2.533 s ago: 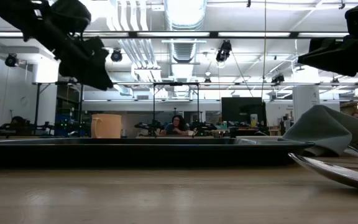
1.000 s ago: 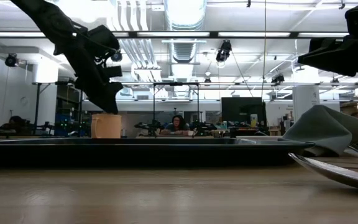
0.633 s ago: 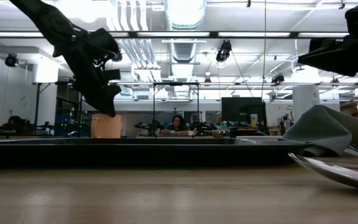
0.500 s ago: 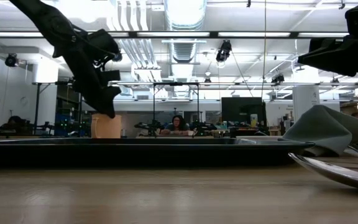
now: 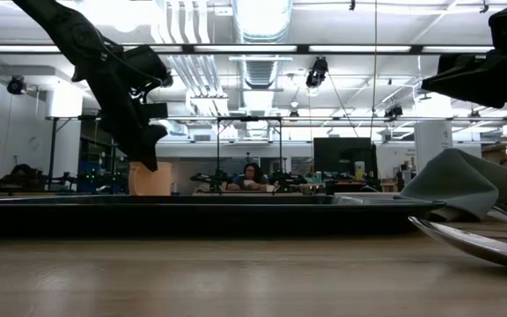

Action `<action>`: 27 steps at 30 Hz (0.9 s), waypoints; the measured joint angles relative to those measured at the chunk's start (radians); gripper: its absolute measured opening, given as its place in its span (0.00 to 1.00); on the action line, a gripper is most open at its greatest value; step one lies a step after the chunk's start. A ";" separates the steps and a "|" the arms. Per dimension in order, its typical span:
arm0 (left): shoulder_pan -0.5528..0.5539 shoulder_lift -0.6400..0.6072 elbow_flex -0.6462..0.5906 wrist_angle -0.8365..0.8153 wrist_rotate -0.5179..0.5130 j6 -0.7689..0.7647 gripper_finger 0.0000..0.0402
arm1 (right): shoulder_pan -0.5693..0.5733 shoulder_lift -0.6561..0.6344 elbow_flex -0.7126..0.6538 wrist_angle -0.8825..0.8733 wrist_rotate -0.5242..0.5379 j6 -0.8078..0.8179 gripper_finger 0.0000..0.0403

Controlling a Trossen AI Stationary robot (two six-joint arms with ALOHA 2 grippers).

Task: Set up tray
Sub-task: Put the orange cup on the black tray

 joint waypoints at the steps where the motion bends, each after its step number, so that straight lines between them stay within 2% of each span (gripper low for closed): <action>1: 0.000 0.000 0.000 0.000 0.000 0.000 0.38 | 0.000 0.000 0.000 0.000 0.000 0.000 0.17; 10: 0.000 0.000 0.001 -0.003 0.001 0.050 0.03 | 0.000 0.000 0.000 0.000 0.000 0.000 0.17; 27: -0.010 -0.010 0.036 -0.045 0.010 0.064 0.00 | 0.000 0.000 0.000 0.000 0.000 0.000 0.17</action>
